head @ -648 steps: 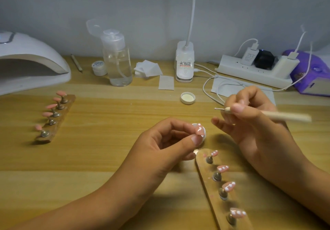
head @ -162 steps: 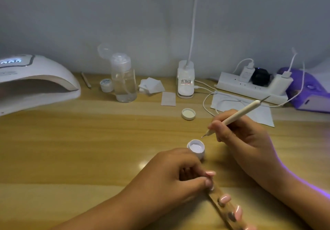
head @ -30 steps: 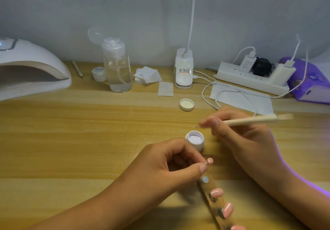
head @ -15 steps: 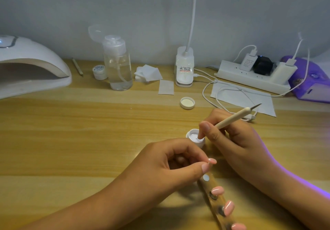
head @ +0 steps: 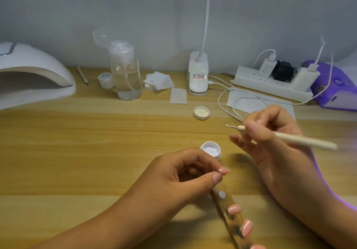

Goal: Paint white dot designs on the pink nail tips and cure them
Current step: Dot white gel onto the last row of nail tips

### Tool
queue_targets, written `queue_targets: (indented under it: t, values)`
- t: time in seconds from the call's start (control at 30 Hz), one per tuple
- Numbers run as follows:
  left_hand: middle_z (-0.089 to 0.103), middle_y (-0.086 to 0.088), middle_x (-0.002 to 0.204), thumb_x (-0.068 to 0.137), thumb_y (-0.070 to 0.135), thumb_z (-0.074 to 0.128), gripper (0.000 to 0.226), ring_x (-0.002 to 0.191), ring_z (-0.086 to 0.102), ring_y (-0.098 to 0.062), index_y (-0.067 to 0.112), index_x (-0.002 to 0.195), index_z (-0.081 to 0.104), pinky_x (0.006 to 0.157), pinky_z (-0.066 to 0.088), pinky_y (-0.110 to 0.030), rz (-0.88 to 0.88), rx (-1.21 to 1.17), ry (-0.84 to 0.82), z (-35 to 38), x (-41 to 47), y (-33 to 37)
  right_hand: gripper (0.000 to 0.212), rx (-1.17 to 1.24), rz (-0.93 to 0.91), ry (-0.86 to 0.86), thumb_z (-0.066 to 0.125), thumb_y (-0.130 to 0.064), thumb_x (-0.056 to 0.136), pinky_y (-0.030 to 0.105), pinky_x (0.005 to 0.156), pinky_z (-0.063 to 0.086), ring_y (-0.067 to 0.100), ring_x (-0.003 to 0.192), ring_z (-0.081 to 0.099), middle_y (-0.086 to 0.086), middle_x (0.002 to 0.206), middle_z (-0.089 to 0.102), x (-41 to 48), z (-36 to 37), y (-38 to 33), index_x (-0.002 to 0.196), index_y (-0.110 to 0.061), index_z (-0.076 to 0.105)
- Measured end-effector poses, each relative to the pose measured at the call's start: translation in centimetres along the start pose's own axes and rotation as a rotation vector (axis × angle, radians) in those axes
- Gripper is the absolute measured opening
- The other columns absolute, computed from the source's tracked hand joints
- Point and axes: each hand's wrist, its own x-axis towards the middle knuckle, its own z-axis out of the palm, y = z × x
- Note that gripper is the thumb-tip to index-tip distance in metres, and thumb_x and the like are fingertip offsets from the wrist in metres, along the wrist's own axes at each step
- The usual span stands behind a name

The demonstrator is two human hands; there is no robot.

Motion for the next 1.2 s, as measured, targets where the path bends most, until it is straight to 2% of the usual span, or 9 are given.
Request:
queue_targets:
  t: [0.03, 0.1, 0.17, 0.33, 0.43, 0.5, 0.67, 0.8, 1.2]
  values:
    - [0.068, 0.012, 0.072, 0.076, 0.024, 0.07, 0.01, 0.068, 0.059, -0.003, 0.031, 0.082, 0.074, 0.067, 0.048, -0.018, 0.002, -0.002, 0.003, 0.0, 0.1, 0.0, 0.023, 0.046, 0.03, -0.036, 0.076, -0.017, 0.07, 0.031, 0.077, 0.054, 0.009, 0.067, 0.056, -0.002, 0.07, 0.054, -0.1, 0.1, 0.0, 0.069, -0.02, 0.053]
    - [0.068, 0.012, 0.07, 0.076, 0.023, 0.07, 0.009, 0.067, 0.059, -0.003, 0.03, 0.082, 0.074, 0.066, 0.048, -0.018, 0.003, -0.01, 0.007, 0.0, 0.1, 0.0, 0.02, 0.107, 0.071, -0.086, 0.067, -0.019, 0.072, 0.029, 0.072, 0.054, 0.01, 0.058, 0.048, 0.0, 0.062, 0.047, -0.1, 0.5, -0.2, 0.064, -0.019, 0.048]
    - [0.068, 0.011, 0.068, 0.076, 0.021, 0.07, 0.009, 0.065, 0.059, -0.002, 0.027, 0.081, 0.074, 0.065, 0.048, -0.016, 0.005, -0.025, 0.007, 0.0, 0.1, 0.0, 0.022, 0.142, 0.108, -0.091, 0.069, -0.014, 0.072, 0.03, 0.066, 0.056, 0.008, 0.053, 0.049, 0.0, 0.058, 0.046, -0.2, 0.9, -0.3, 0.061, -0.019, 0.05]
    - [0.068, 0.013, 0.067, 0.077, 0.018, 0.069, 0.006, 0.063, 0.06, 0.0, 0.022, 0.078, 0.073, 0.062, 0.047, -0.012, 0.005, -0.06, 0.009, 0.0, 0.1, 0.0, 0.025, 0.134, 0.153, -0.072, 0.065, -0.023, 0.074, 0.033, 0.061, 0.057, 0.008, 0.045, 0.049, 0.002, 0.051, 0.044, -0.3, 1.3, -0.4, 0.057, -0.015, 0.048]
    - [0.069, 0.015, 0.068, 0.078, 0.015, 0.068, 0.007, 0.063, 0.06, 0.002, 0.02, 0.074, 0.071, 0.061, 0.046, -0.01, 0.008, -0.092, 0.002, 0.1, 0.1, 0.1, 0.027, 0.124, 0.16, -0.069, 0.063, -0.016, 0.075, 0.02, 0.052, 0.052, 0.008, 0.043, 0.042, 0.004, 0.046, 0.042, -0.3, 1.4, -0.5, 0.053, -0.017, 0.047]
    - [0.07, 0.016, 0.069, 0.078, 0.015, 0.068, 0.005, 0.064, 0.061, 0.003, 0.018, 0.075, 0.07, 0.062, 0.047, -0.01, 0.003, -0.098, 0.0, 0.1, 0.1, 0.0, 0.03, 0.108, 0.161, -0.074, 0.064, -0.011, 0.075, 0.017, 0.048, 0.048, 0.008, 0.043, 0.041, 0.004, 0.046, 0.042, -0.3, 1.4, -0.5, 0.052, -0.018, 0.047]
    - [0.07, 0.018, 0.07, 0.077, 0.017, 0.068, 0.002, 0.063, 0.061, 0.003, 0.018, 0.077, 0.068, 0.062, 0.048, -0.012, 0.004, -0.07, 0.013, 0.1, 0.2, -0.1, 0.03, 0.11, 0.171, -0.075, 0.055, -0.008, 0.077, 0.016, 0.048, 0.048, 0.006, 0.041, 0.04, 0.005, 0.047, 0.04, -0.3, 1.5, -0.5, 0.051, -0.019, 0.047]
    - [0.07, 0.017, 0.07, 0.076, 0.017, 0.068, 0.002, 0.063, 0.06, 0.003, 0.018, 0.076, 0.069, 0.062, 0.048, -0.012, 0.004, -0.071, 0.016, 0.1, 0.2, -0.1, 0.03, 0.105, 0.162, -0.106, 0.066, -0.008, 0.072, 0.016, 0.049, 0.047, 0.006, 0.042, 0.041, 0.002, 0.047, 0.042, -0.3, 1.4, -0.5, 0.052, -0.02, 0.047]
    - [0.071, 0.017, 0.072, 0.079, 0.015, 0.068, 0.005, 0.064, 0.06, 0.003, 0.019, 0.077, 0.069, 0.062, 0.047, -0.01, 0.027, -0.078, -0.001, 0.0, 0.2, -0.3, 0.028, 0.098, 0.159, -0.137, 0.066, -0.011, 0.073, 0.016, 0.049, 0.047, 0.006, 0.044, 0.042, 0.002, 0.049, 0.043, -0.2, 1.1, -0.3, 0.053, -0.02, 0.048]
